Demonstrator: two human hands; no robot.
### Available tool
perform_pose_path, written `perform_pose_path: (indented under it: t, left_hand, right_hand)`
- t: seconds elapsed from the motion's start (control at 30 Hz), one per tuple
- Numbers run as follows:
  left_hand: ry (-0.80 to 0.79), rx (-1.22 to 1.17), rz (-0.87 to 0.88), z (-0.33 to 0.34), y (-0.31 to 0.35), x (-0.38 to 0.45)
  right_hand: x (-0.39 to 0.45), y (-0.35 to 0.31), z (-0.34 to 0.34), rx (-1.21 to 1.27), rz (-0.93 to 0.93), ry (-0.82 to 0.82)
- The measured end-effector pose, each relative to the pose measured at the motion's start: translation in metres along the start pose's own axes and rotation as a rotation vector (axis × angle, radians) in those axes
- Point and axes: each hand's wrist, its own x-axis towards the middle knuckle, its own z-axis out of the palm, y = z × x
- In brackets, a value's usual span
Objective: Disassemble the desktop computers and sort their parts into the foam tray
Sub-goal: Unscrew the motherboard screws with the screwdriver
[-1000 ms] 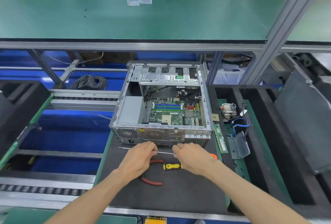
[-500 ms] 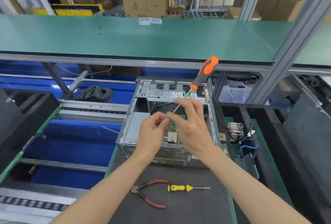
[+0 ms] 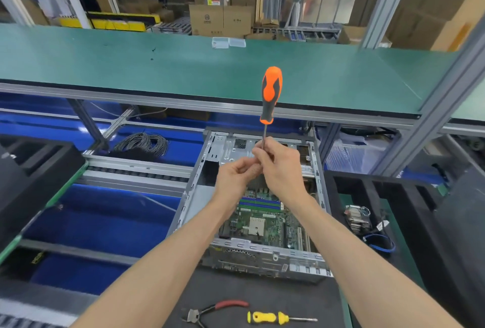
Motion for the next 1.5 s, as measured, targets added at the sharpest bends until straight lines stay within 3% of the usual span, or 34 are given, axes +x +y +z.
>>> perform_pose_path:
  t: [0.17, 0.27, 0.43, 0.7, 1.03, 1.23, 1.5]
  left_hand:
    - [0.3, 0.758, 0.011, -0.051, -0.02, 0.017]
    - [0.266, 0.932, -0.111, -0.064, -0.028, 0.023]
    - [0.199, 0.986, -0.178, -0.06, -0.025, 0.03]
    - [0.228, 1.053, -0.109, -0.061, -0.03, 0.025]
    - [0.344, 0.832, 0.01, -0.06, -0.03, 0.03]
    - [0.198, 0.642, 0.176, -0.058, -0.02, 0.057]
    - [0.115, 0.729, 0.18, -0.054, -0.035, 0.083]
  right_hand:
    - [0.027, 0.004, 0.012, 0.065, -0.027, 0.049]
    - [0.044, 0.002, 0.022, 0.101, -0.036, 0.072]
    - [0.063, -0.001, 0.04, 0.114, -0.05, 0.082]
    - [0.082, 0.0, 0.051, 0.109, -0.059, 0.101]
    - [0.068, 0.046, 0.077, -0.015, 0.07, -0.21]
    - [0.063, 0.071, 0.084, -0.125, 0.061, -0.293]
    - [0.062, 0.084, 0.085, -0.109, 0.018, -0.204]
